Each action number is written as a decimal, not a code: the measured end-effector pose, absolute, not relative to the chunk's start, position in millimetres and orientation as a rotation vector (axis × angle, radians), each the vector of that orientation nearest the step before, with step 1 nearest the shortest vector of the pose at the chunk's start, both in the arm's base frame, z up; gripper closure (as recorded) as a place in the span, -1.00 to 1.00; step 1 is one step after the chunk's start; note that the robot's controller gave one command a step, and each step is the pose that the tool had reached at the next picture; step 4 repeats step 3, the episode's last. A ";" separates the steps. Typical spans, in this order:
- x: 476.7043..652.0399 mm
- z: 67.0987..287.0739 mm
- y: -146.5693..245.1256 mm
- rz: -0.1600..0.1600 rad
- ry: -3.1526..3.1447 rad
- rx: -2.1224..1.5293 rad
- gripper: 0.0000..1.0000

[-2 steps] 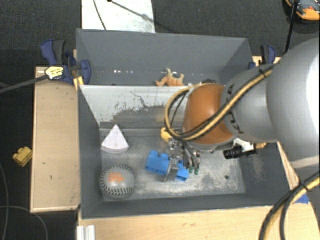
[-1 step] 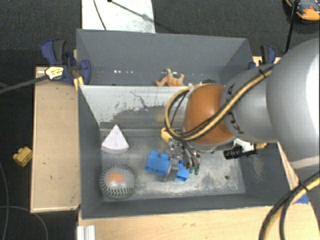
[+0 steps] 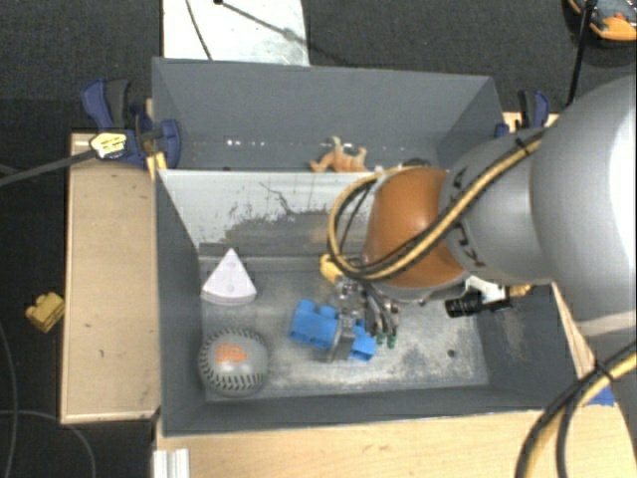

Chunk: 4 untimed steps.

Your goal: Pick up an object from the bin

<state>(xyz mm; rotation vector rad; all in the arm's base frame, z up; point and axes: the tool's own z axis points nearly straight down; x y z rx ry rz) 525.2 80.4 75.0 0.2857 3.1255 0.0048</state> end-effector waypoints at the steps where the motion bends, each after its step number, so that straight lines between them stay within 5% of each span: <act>1: 536.7 72.5 75.8 0.006 3.127 0.258 1.00; 4: 535.6 70.3 74.3 0.001 3.129 0.269 1.00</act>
Offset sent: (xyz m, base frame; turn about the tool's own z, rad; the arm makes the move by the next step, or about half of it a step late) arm 0.0000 0.0000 0.0000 0.0000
